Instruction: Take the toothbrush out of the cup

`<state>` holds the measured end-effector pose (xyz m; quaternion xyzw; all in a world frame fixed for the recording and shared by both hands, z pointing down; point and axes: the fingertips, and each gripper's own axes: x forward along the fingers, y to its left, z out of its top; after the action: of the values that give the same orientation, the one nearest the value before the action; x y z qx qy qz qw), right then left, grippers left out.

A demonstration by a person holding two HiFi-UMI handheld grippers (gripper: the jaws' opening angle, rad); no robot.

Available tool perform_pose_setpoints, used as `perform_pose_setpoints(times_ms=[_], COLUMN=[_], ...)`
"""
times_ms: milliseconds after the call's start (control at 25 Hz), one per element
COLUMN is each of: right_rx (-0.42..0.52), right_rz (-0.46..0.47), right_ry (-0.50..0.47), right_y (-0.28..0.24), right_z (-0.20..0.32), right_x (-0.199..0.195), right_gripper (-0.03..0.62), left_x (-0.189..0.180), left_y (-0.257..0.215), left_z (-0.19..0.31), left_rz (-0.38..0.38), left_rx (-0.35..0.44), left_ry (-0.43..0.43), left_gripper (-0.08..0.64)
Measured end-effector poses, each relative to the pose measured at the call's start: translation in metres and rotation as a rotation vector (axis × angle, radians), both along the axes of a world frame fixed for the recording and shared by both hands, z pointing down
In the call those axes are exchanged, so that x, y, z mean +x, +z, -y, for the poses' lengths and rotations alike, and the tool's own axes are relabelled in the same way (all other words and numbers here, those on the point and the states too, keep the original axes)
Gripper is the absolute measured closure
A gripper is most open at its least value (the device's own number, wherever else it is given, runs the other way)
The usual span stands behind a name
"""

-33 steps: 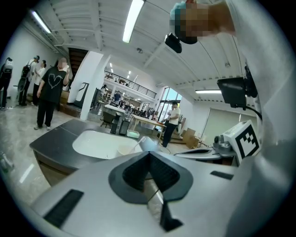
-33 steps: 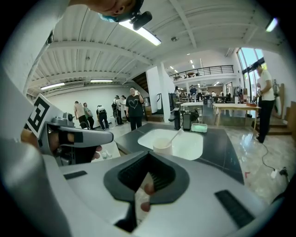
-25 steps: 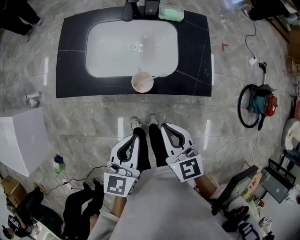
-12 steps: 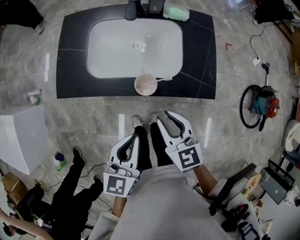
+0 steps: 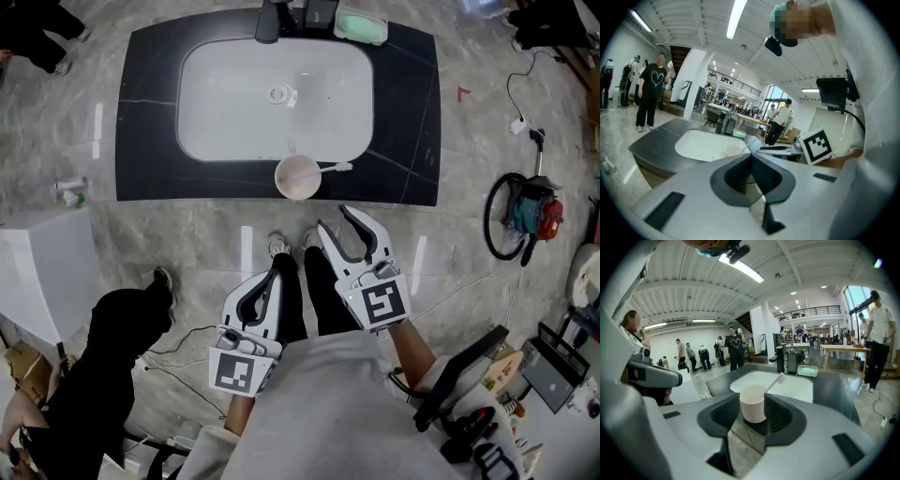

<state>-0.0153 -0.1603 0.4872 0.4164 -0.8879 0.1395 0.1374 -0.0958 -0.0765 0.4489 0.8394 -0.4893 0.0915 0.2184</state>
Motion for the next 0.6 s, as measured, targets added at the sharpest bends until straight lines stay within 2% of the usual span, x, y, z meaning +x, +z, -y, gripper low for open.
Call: perform_pose_setpoints(times_ms=[160, 320, 480, 600], right_rx=[0.005, -0.001, -0.087, -0.096], right_rz=[0.003, 0.01, -0.03, -0.034], right_ry=[0.007, 0.014, 0.03, 0.034], right_y=[0.003, 0.01, 0.03, 0.037], right_z=[0.011, 0.022, 0.028, 0.036], right_x=[-0.002, -0.005, 0.001, 0.001], right_gripper=[0.441, 0.428, 0.428, 0.428], left_x=[-0.003, -0.005, -0.007, -0.009], left_y=[0.002, 0.008, 0.012, 0.017], left_z=[0.006, 0.01, 0.016, 0.019], left_rz=[-0.003, -0.042, -0.041, -0.032], left_rx=[-0.014, -0.073, -0.087, -0.093], left_ry=[-0.01, -0.048, -0.051, -0.044], left_gripper=[0.557, 0.557, 0.557, 0.557])
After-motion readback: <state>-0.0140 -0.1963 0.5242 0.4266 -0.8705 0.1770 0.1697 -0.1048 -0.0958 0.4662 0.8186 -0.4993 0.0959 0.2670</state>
